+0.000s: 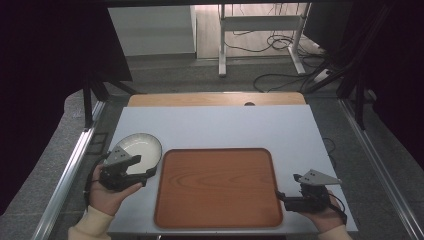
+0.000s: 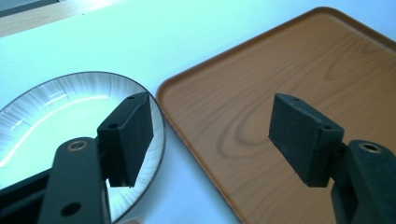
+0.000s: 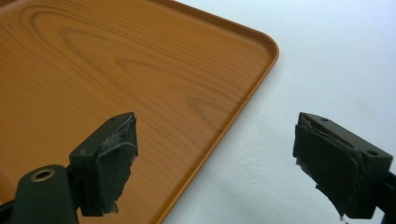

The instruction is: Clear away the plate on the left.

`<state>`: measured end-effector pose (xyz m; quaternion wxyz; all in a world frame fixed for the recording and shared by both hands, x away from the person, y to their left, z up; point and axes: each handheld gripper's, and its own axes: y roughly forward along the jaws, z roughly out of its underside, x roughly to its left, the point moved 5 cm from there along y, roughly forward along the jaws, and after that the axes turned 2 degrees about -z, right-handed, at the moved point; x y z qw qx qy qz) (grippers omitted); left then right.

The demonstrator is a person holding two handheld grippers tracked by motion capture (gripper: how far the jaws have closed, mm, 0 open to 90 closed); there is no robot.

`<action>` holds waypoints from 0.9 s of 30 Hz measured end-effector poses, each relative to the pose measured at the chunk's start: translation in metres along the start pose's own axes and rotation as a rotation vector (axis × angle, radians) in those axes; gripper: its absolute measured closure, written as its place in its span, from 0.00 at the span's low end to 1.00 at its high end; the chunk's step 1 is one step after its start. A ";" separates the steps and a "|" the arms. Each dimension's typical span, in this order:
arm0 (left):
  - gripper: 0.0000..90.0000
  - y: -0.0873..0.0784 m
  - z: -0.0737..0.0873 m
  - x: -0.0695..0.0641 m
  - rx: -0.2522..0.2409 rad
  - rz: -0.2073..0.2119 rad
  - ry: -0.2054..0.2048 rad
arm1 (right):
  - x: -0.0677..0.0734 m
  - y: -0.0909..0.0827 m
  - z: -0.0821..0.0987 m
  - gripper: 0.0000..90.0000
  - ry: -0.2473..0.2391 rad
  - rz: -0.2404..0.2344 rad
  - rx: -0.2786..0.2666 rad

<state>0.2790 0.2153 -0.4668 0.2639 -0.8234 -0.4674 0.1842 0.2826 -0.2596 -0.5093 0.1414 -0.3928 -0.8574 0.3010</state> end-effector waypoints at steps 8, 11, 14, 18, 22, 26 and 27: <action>0.33 0.001 -0.006 0.017 0.004 -0.016 -0.023 | -0.001 0.000 0.000 0.15 0.000 0.009 0.000; 0.33 0.002 -0.008 0.023 0.005 -0.024 -0.034 | -0.002 0.001 0.000 0.15 -0.003 0.010 0.002; 0.33 0.004 -0.009 0.030 0.007 -0.022 -0.048 | -0.003 0.001 0.000 0.15 -0.004 0.022 0.011; 0.32 0.007 -0.012 0.040 0.011 -0.036 -0.063 | -0.003 0.001 0.001 0.15 -0.004 0.023 0.011; 0.32 0.008 -0.013 0.045 0.017 -0.038 -0.070 | -0.003 0.001 0.001 0.15 -0.002 0.020 0.012; 0.31 0.010 -0.014 0.055 0.017 -0.046 -0.091 | -0.003 0.002 0.001 0.15 -0.003 0.020 0.016; 0.31 0.010 -0.015 0.058 0.014 -0.051 -0.099 | -0.003 0.003 0.002 0.15 -0.002 0.020 0.019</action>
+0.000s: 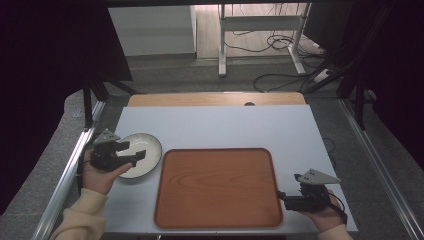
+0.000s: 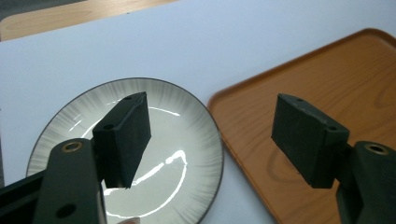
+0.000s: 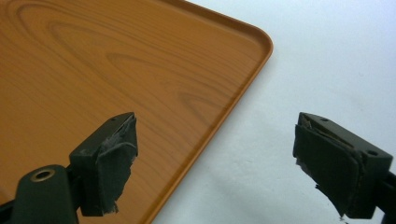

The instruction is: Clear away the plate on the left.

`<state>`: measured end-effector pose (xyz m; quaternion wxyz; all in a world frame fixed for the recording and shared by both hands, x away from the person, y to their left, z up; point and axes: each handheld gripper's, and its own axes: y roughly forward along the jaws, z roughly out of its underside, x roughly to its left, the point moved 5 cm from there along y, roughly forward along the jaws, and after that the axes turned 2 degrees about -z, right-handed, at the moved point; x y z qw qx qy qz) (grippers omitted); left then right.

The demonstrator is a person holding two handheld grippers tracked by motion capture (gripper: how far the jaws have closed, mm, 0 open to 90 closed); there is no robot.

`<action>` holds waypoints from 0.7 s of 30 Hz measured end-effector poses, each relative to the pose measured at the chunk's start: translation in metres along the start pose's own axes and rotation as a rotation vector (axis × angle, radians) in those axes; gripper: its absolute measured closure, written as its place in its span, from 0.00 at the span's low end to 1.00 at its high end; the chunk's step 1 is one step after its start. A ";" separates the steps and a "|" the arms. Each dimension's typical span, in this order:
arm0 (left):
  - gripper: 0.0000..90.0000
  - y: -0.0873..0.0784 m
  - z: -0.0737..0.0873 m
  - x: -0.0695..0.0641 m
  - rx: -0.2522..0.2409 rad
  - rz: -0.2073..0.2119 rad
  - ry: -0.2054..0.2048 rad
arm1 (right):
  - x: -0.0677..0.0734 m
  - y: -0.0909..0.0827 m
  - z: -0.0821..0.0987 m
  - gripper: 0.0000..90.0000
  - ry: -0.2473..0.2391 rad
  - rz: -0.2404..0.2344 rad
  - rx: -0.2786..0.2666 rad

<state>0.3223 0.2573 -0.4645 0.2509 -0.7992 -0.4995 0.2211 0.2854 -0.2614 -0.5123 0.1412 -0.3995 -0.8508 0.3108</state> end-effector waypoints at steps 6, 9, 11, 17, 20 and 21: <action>0.31 0.005 -0.001 0.010 -0.003 -0.022 0.005 | -0.001 0.000 0.001 0.15 -0.007 0.010 0.006; 0.31 0.009 -0.002 0.016 0.011 -0.027 -0.002 | 0.000 0.000 0.001 0.15 -0.007 0.009 0.007; 0.30 0.012 -0.001 0.020 0.020 -0.035 -0.016 | 0.000 0.000 0.001 0.15 -0.008 0.009 0.007; 0.30 0.020 0.000 0.035 0.042 -0.053 -0.034 | 0.000 0.001 0.001 0.15 -0.007 0.008 0.006; 0.29 0.024 0.000 0.043 0.052 -0.060 -0.049 | 0.000 0.001 0.002 0.15 -0.007 0.008 0.007; 0.29 0.024 0.000 0.046 0.053 -0.059 -0.053 | -0.001 0.001 0.002 0.15 -0.008 0.008 0.010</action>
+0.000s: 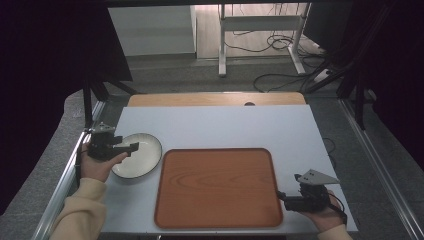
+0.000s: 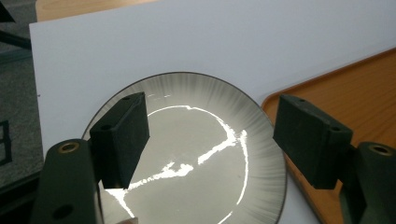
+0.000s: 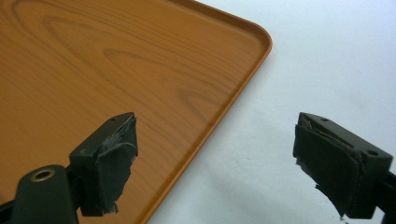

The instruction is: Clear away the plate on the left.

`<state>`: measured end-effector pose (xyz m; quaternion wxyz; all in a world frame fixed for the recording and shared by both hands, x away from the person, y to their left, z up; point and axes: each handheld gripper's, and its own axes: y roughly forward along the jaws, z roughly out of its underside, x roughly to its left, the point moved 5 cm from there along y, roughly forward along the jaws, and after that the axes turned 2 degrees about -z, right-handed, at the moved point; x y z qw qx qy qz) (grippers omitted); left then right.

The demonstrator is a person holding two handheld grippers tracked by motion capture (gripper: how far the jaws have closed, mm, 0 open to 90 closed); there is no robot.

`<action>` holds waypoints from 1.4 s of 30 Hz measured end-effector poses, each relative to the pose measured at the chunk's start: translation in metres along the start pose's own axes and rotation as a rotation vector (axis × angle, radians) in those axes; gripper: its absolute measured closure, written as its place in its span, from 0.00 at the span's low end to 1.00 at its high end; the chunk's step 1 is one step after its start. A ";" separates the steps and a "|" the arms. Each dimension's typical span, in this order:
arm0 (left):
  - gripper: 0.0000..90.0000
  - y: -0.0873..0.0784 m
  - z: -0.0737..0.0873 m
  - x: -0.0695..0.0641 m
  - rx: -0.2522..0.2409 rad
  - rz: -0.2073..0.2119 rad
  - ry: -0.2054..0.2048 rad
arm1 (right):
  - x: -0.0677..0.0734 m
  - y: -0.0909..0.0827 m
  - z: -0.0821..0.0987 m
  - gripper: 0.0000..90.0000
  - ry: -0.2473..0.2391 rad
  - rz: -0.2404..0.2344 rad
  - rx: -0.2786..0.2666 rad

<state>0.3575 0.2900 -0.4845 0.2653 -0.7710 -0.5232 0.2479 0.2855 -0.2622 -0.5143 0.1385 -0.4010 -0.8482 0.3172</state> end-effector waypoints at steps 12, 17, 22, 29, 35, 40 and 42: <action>0.28 0.006 -0.001 0.034 0.025 -0.033 -0.024 | 0.001 0.002 -0.001 0.15 -0.004 0.002 0.001; 0.28 0.008 0.001 0.048 0.040 -0.049 -0.041 | 0.001 0.002 -0.001 0.15 -0.002 0.002 0.002; 0.28 0.011 0.005 0.060 0.048 -0.069 -0.066 | 0.001 0.002 -0.001 0.15 -0.006 -0.004 0.001; 0.28 0.017 0.015 0.072 0.062 -0.067 -0.072 | 0.001 0.002 -0.001 0.15 -0.006 -0.003 0.002; 0.28 0.022 0.028 0.086 0.056 -0.062 -0.138 | 0.001 0.003 -0.001 0.15 -0.007 0.000 0.007; 0.30 0.024 0.033 0.093 0.042 -0.035 -0.174 | 0.002 0.004 -0.001 0.15 -0.011 0.002 0.011; 0.31 0.025 0.032 0.097 0.018 -0.029 -0.201 | 0.002 0.005 0.000 0.15 -0.011 0.001 0.017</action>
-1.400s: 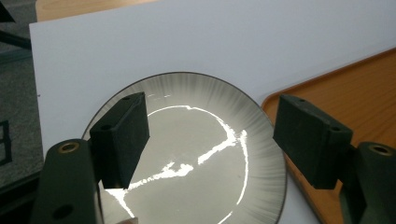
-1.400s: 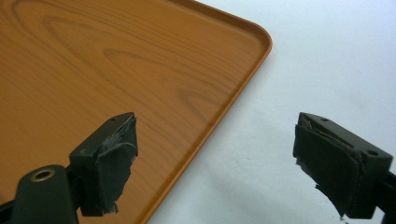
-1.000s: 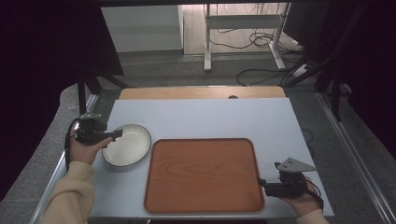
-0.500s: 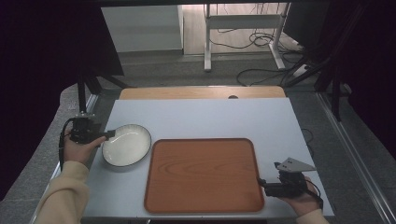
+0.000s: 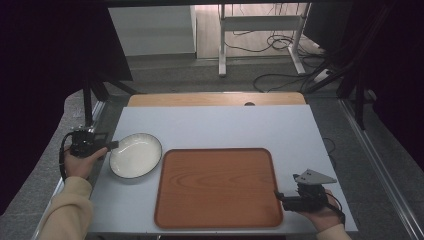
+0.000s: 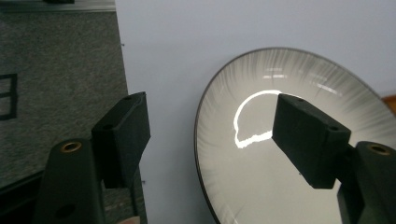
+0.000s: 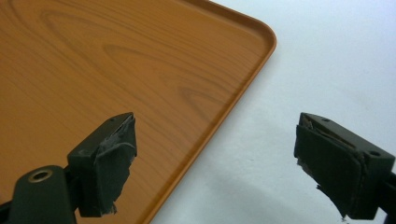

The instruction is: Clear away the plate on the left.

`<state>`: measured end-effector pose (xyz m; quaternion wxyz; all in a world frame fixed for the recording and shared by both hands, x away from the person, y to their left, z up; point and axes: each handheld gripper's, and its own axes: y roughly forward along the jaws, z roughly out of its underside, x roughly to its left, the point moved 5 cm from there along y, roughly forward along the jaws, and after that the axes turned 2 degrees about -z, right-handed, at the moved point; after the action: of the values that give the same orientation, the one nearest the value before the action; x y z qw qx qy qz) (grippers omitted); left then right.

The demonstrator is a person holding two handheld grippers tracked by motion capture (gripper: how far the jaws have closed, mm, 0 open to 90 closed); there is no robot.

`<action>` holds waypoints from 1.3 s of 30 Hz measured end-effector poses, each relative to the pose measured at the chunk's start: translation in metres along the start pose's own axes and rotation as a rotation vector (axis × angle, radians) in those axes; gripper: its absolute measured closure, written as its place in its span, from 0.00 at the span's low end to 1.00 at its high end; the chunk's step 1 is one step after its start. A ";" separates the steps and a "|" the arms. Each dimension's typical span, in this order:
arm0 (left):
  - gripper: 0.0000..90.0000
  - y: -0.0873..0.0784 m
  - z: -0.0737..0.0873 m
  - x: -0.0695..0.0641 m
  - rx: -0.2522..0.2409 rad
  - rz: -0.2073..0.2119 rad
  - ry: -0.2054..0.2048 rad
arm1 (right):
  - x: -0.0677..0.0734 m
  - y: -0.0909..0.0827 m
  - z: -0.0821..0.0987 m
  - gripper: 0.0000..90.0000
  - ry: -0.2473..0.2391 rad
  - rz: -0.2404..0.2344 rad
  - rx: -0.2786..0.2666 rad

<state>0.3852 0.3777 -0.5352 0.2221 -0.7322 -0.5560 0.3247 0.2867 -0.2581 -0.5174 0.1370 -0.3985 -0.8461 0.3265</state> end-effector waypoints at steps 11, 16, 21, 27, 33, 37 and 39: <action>0.37 0.017 0.016 0.003 0.053 0.071 -0.035 | 0.000 0.002 0.002 0.15 0.001 0.002 0.014; 0.41 0.021 0.022 0.003 0.072 0.098 -0.049 | 0.000 0.003 0.002 0.15 -0.004 0.001 0.016; 0.45 0.026 0.027 0.001 0.094 0.110 -0.071 | 0.000 0.004 0.001 0.15 -0.004 0.008 0.016; 0.64 0.030 0.031 -0.002 0.120 0.131 -0.094 | 0.001 0.005 0.002 0.15 -0.011 0.015 0.027; 0.82 0.031 0.031 0.001 0.129 0.076 -0.119 | -0.001 0.004 0.002 0.15 -0.013 0.021 0.028; 0.84 0.029 0.030 0.003 0.139 0.077 -0.129 | -0.004 0.002 0.000 0.15 -0.001 0.034 0.016; 0.86 0.029 0.029 0.004 0.129 0.083 -0.154 | -0.004 0.002 0.000 0.15 -0.003 0.036 0.017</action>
<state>0.3837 0.3721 -0.5760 0.2117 -0.7117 -0.5186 0.4240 0.2905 -0.2603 -0.5191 0.1333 -0.4117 -0.8362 0.3369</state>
